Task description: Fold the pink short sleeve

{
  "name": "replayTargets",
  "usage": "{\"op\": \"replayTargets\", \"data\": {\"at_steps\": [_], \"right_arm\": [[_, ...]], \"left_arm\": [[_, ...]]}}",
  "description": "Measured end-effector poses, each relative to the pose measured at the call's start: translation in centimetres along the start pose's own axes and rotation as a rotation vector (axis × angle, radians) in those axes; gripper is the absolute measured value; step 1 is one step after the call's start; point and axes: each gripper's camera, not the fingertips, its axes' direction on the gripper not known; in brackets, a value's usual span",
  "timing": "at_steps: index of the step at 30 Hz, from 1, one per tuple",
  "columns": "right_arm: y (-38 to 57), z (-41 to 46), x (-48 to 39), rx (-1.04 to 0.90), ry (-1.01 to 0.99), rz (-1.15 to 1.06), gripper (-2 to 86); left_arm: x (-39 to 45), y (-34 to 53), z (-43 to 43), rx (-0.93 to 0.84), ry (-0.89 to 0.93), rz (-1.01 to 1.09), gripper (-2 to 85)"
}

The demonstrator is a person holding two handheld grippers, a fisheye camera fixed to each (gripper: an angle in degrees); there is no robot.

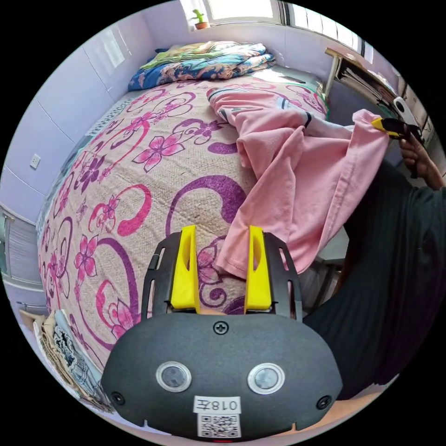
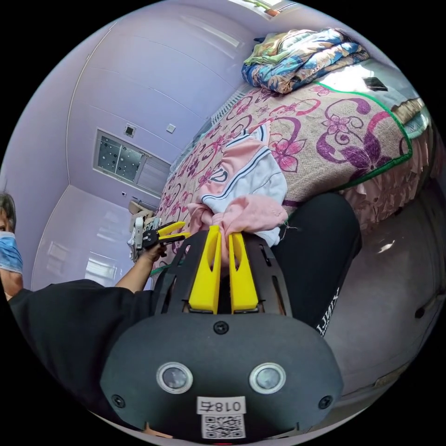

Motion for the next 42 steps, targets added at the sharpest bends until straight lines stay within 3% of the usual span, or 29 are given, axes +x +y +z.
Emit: {"op": "replayTargets", "data": {"at_steps": [4,9,12,14,17,19,22,25,31,36,42], "right_arm": [[0.8,-1.0,-0.9,0.012,-0.009,0.0,0.8],[1.7,-2.1,-3.6,0.039,0.003,-0.033,0.8],[2.4,-3.1,-6.0,0.066,0.051,-0.086,0.7],[2.7,-4.2,-8.2,0.095,0.113,-0.158,0.7],[3.1,-7.4,-12.5,0.2,0.2,-0.297,0.7],[3.2,-9.6,-15.2,0.275,0.191,-0.376,0.6],[4.2,-13.3,-20.0,0.424,0.137,-0.544,0.6],[5.9,-15.9,-24.1,0.533,0.047,-0.699,0.5],[2.5,-17.2,-32.8,0.393,0.053,-0.822,0.5],[4.1,-20.2,-43.9,0.646,0.228,-1.097,0.5],[4.0,-23.2,-51.2,0.712,0.138,-1.194,0.4]], "left_arm": [[0.2,1.9,-0.4,0.004,0.126,0.023,12.7],[5.0,4.6,0.2,-0.059,-0.107,0.073,1.8],[7.9,6.7,0.1,-0.084,-0.23,0.105,-0.4],[7.5,8.5,-1.7,-0.015,-0.193,0.03,-0.8],[2.4,14.2,-8.4,0.31,0.079,-0.261,-0.9],[-1.7,21.3,-14.8,0.705,0.292,-0.448,-1.0],[-3.2,30.5,-21.4,1.147,0.4,-0.511,-1.0],[-1.6,36.6,-26.1,1.359,0.373,-0.474,-1.0],[-2.2,41.1,-33.8,1.55,0.388,-0.454,-1.0],[-0.6,43.8,-41.6,1.701,0.181,-0.391,-1.0],[2.0,47.6,-47.4,1.774,-0.059,-0.385,-1.0]]}}
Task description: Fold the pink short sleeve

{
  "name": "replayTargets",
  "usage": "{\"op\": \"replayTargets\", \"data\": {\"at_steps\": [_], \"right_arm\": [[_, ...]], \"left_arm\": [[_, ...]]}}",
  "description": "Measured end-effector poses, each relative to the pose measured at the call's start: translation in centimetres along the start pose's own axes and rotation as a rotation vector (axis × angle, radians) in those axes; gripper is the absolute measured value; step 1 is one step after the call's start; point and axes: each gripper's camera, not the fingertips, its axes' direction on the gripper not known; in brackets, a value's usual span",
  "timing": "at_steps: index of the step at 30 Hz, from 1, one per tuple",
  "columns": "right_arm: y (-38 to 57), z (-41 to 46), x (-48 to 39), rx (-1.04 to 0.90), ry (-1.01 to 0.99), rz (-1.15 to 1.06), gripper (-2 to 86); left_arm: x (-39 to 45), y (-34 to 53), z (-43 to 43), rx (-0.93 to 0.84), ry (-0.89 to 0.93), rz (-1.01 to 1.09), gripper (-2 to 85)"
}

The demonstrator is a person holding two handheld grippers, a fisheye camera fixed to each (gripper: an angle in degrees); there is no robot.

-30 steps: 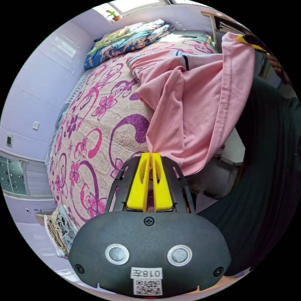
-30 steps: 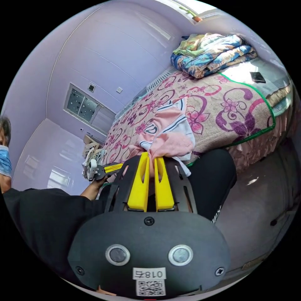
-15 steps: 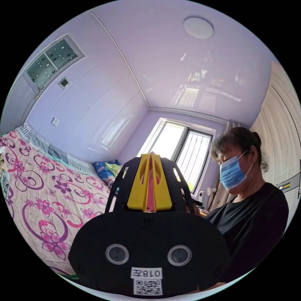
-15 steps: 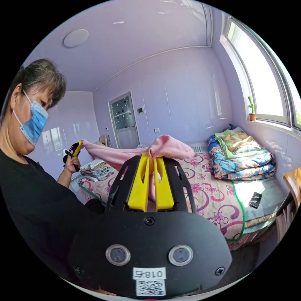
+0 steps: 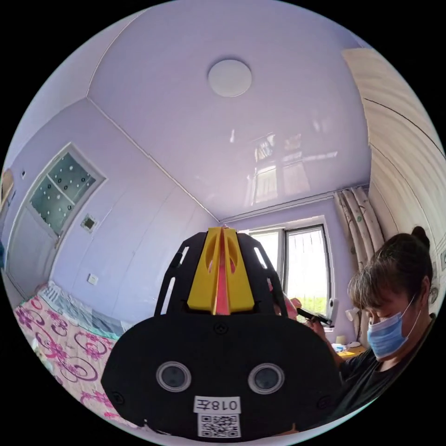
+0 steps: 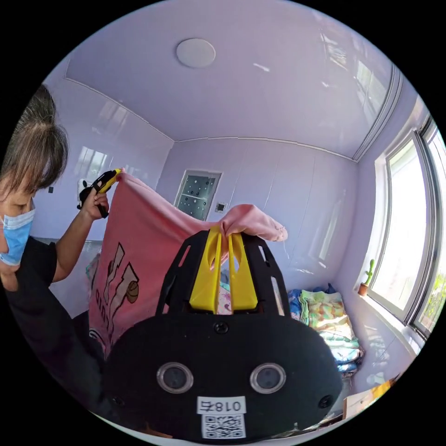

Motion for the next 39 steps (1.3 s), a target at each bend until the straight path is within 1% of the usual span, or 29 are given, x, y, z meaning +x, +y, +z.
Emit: {"op": "replayTargets", "data": {"at_steps": [1,3,5,7,8,10,12,13,14,15,16,19,22,26,29,34,35,37,39], "right_arm": [[-0.7,-0.1,-0.2,0.012,-0.001,-0.013,0.4],[-3.1,0.1,-0.9,0.036,0.001,-0.059,0.4],[-4.2,1.8,-1.1,0.02,0.03,-0.076,0.4],[-4.4,5.1,-0.7,-0.03,0.043,-0.068,0.4],[-4.0,8.2,0.0,-0.084,0.039,-0.046,0.5],[-2.7,13.2,1.3,-0.161,0.03,0.013,0.5],[-0.9,19.2,3.3,-0.206,0.048,0.103,0.5],[-0.7,20.2,3.7,-0.2,0.058,0.116,0.5],[-0.7,21.9,4.3,-0.198,0.109,0.12,0.5],[-1.4,22.9,4.7,-0.185,0.156,0.107,0.5],[-1.8,23.1,4.9,-0.171,0.173,0.107,0.5],[-3.6,22.5,5.9,-0.096,0.224,0.101,0.5],[-3.9,21.0,6.6,-0.058,0.237,0.101,0.4],[-2.4,19.3,7.7,-0.077,0.228,0.144,0.4],[-1.3,18.2,8.7,-0.099,0.262,0.178,0.3],[-1.3,16.5,11.9,-0.088,0.335,0.261,0.3],[-1.5,17.0,13.1,-0.112,0.357,0.279,0.3],[-1.3,18.7,15.4,-0.169,0.384,0.32,0.4],[0.1,23.4,19.1,-0.295,0.405,0.387,0.4]], "left_arm": [[0.9,-1.1,-0.7,0.019,-0.032,0.062,-1.0],[1.3,-2.1,-1.1,0.02,-0.056,0.114,-1.0],[0.1,-2.4,-0.5,-0.021,-0.084,0.114,-1.0],[-3.9,-0.9,1.4,-0.103,-0.151,0.055,-1.0],[-5.2,-0.2,2.0,-0.127,-0.171,0.03,-1.0],[-11.0,2.9,4.5,-0.21,-0.21,-0.068,-1.0],[-14.0,4.7,5.7,-0.183,-0.183,-0.122,-1.0],[-14.4,4.7,6.9,-0.196,-0.192,-0.085,-1.0],[-14.1,4.5,7.5,-0.205,-0.204,-0.05,-1.0],[-13.2,3.8,8.7,-0.213,-0.202,0.027,-1.0],[-12.1,3.0,9.7,-0.217,-0.186,0.093,-1.0],[-9.8,1.5,11.1,-0.226,-0.154,0.203,-1.0],[-8.4,1.8,11.8,-0.257,-0.101,0.239,-1.0],[-7.2,3.6,12.7,-0.304,-0.026,0.242,-1.0],[-6.2,5.0,14.8,-0.379,0.04,0.219,-1.0],[-4.0,7.4,20.6,-0.541,0.206,0.191,-1.0],[-3.8,8.0,21.4,-0.566,0.229,0.184,-1.0],[-3.7,11.5,24.4,-0.68,0.319,0.145,-1.0],[-4.0,15.5,26.6,-0.786,0.377,0.11,-1.0]]}}
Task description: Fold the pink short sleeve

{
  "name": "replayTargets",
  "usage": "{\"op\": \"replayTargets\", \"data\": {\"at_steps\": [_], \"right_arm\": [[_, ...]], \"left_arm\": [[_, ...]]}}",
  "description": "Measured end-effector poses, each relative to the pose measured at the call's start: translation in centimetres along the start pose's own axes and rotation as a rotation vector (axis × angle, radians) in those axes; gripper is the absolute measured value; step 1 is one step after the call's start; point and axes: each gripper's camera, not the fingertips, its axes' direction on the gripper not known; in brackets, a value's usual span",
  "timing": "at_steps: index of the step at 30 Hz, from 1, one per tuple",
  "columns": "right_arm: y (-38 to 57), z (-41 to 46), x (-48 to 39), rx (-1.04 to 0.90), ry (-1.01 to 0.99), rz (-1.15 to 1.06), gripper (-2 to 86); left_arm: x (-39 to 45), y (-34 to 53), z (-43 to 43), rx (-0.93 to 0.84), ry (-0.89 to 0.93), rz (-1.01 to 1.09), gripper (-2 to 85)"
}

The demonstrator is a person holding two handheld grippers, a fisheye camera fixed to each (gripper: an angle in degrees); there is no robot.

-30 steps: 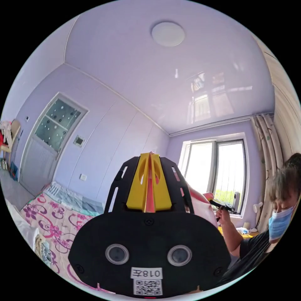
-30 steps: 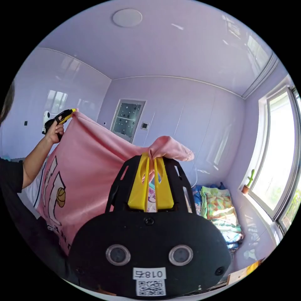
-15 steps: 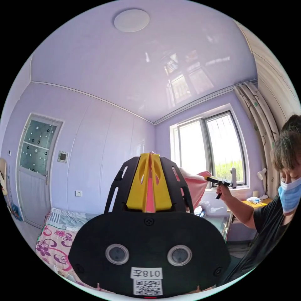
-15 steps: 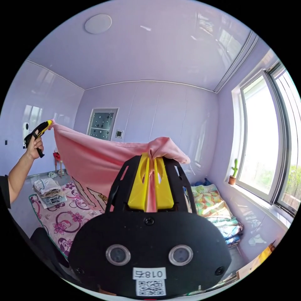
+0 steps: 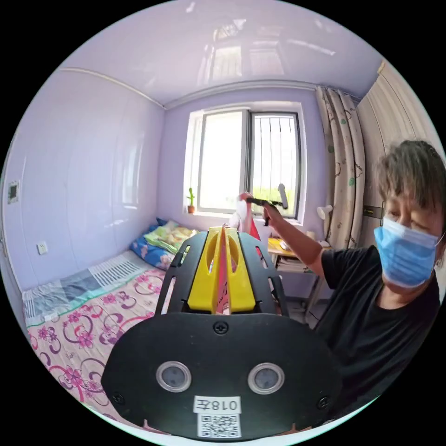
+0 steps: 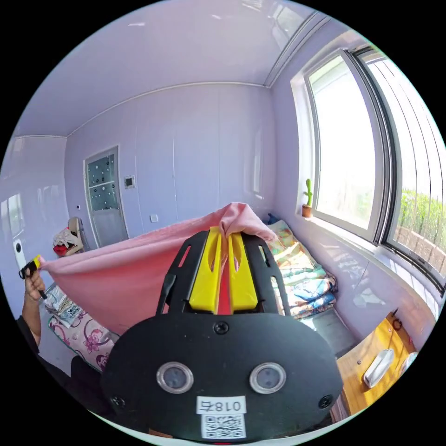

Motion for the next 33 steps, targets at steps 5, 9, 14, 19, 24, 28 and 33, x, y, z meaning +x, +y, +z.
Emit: {"op": "replayTargets", "data": {"at_steps": [5,9,14,19,24,28,33], "right_arm": [[-1.3,16.9,-0.4,-0.254,0.034,0.088,0.5],[-6.9,27.4,-12.3,-0.228,-0.037,-0.039,0.6],[-10.6,31.9,-37.7,-0.177,-0.259,-0.468,0.7],[0.6,35.1,-58.6,-0.259,-0.272,-0.853,1.1],[24.7,37.8,-72.0,-0.317,-0.115,-1.333,2.7],[37.9,36.5,-74.3,-0.319,-0.135,-1.583,2.9],[43.5,35.1,-71.1,-0.245,-0.069,-1.684,3.2]], "left_arm": [[-3.2,7.8,10.8,-0.075,0.243,-0.101,-1.0],[-2.7,13.0,17.4,-0.007,0.324,-0.119,-1.0],[-1.4,15.6,22.6,0.096,0.047,-0.137,-0.9],[-2.8,19.7,26.2,0.003,-0.296,-0.362,-0.4],[-4.7,24.0,28.4,-0.335,-0.172,-0.456,6.2],[-5.2,27.4,25.8,-0.527,0.044,-0.453,8.2],[-8.9,30.8,18.3,-0.46,0.074,-0.647,8.3]]}}
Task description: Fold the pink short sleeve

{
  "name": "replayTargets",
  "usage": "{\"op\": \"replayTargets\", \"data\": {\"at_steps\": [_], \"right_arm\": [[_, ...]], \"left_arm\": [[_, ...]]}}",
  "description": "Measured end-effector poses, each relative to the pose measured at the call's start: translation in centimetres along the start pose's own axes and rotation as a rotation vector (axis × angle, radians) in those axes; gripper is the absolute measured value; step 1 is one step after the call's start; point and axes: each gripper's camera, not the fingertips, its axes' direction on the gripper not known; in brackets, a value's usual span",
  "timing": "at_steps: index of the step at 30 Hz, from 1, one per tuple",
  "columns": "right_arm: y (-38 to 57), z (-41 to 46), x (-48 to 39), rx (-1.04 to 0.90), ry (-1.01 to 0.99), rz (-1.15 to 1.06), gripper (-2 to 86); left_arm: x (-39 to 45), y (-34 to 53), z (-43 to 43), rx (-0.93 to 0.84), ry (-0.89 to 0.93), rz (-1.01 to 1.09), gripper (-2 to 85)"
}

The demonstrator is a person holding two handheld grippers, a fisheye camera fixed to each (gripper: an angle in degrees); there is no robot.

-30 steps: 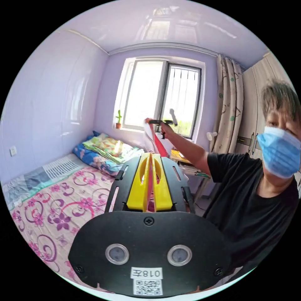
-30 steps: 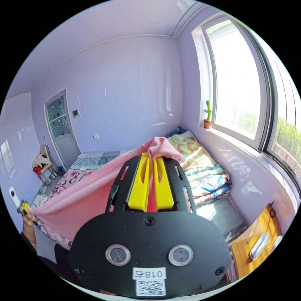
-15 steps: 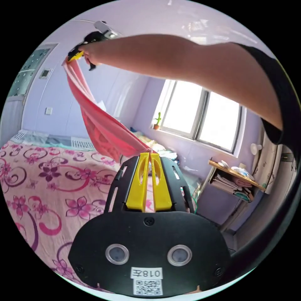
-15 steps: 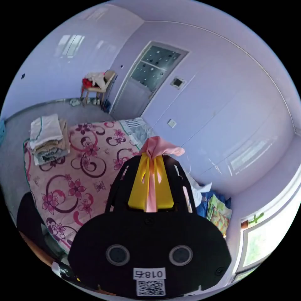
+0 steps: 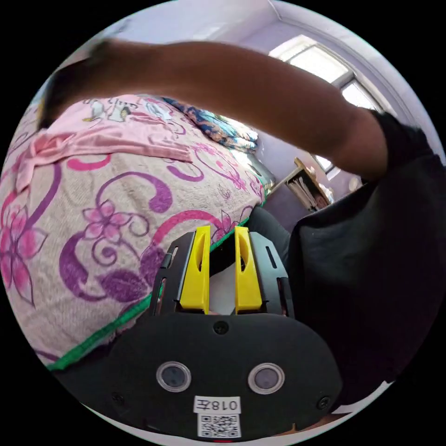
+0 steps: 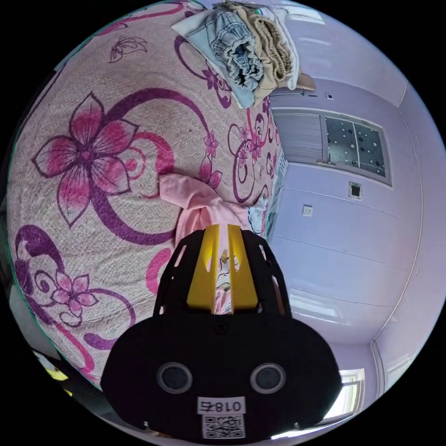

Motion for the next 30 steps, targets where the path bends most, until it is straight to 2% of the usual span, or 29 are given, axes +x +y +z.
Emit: {"op": "replayTargets", "data": {"at_steps": [7,9,10,12,13,15,17,19,21,24,27,30], "right_arm": [[5.5,-1.6,1.9,0.207,0.355,0.099,0.1],[8.6,-1.2,4.1,0.258,0.378,0.247,-0.6],[9.8,-1.0,5.3,0.257,0.326,0.321,-0.6],[18.2,1.8,10.9,0.254,-0.078,0.725,-0.4],[21.2,3.0,11.9,0.286,-0.209,0.828,-0.3],[34.9,8.4,13.1,0.597,-0.766,1.129,0.0],[44.4,11.3,11.1,0.906,-0.995,1.238,0.1],[51.4,12.5,8.4,0.925,-0.964,1.356,0.6],[58.5,13.8,4.8,0.781,-0.917,1.499,4.1],[65.7,17.9,-0.6,0.551,-0.984,1.758,10.0],[70.1,23.3,-5.5,0.358,-1.139,1.903,12.8],[72.7,28.7,-8.9,0.335,-1.326,1.995,12.9]], "left_arm": [[-7.6,0.5,-9.3,0.386,-0.204,-0.358,7.8],[-8.8,0.2,-11.1,0.482,-0.261,-0.442,7.8],[-9.4,-0.1,-12.1,0.536,-0.296,-0.489,7.8],[-10.4,-1.3,-13.2,0.579,-0.315,-0.516,8.1],[-11.2,-2.5,-13.6,0.568,-0.304,-0.512,8.5],[-12.9,-4.8,-13.9,0.539,-0.274,-0.504,9.5],[-14.6,-7.2,-14.0,0.528,-0.249,-0.493,10.0],[-16.3,-10.1,-14.7,0.539,-0.314,-0.496,10.9],[-17.3,-12.0,-15.3,0.542,-0.396,-0.508,11.7],[-19.2,-14.5,-15.5,0.486,-0.458,-0.541,13.9],[-21.3,-16.4,-14.7,0.398,-0.396,-0.584,16.1],[-22.8,-18.1,-13.6,0.331,-0.277,-0.597,16.4]]}}
